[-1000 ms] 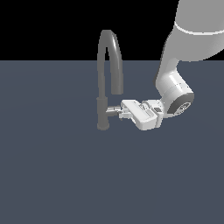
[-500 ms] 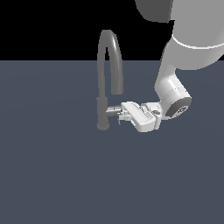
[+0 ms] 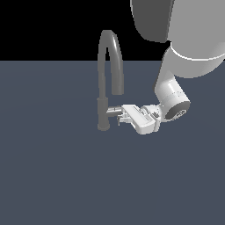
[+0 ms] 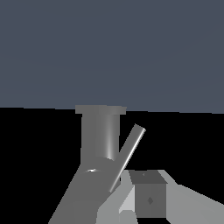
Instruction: Turn on the faucet by rotating a designated handle.
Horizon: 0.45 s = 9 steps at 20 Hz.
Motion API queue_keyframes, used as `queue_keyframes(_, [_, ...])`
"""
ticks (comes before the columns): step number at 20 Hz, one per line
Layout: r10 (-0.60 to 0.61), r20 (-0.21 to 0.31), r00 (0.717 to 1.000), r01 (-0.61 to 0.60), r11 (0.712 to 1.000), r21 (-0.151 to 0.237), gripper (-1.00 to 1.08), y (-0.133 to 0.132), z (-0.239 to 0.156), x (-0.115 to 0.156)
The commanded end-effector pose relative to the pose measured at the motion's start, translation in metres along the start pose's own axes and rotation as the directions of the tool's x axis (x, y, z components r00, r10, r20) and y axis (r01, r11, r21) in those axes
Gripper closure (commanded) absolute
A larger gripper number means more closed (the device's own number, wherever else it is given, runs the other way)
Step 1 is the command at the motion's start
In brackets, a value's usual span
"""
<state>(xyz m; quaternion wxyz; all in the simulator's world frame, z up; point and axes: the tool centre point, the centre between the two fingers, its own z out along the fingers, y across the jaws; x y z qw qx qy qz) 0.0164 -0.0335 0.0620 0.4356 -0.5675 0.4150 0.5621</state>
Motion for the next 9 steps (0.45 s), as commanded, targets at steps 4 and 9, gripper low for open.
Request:
queue_keyframes(4, [0.022,-0.010,1.000,-0.021,1.000,0.016,1.08,-0.008,0.004,0.027])
queue_keyframes(9, [0.031,-0.011,0.999,-0.030,0.999,0.019,1.08,-0.012,0.004,0.037])
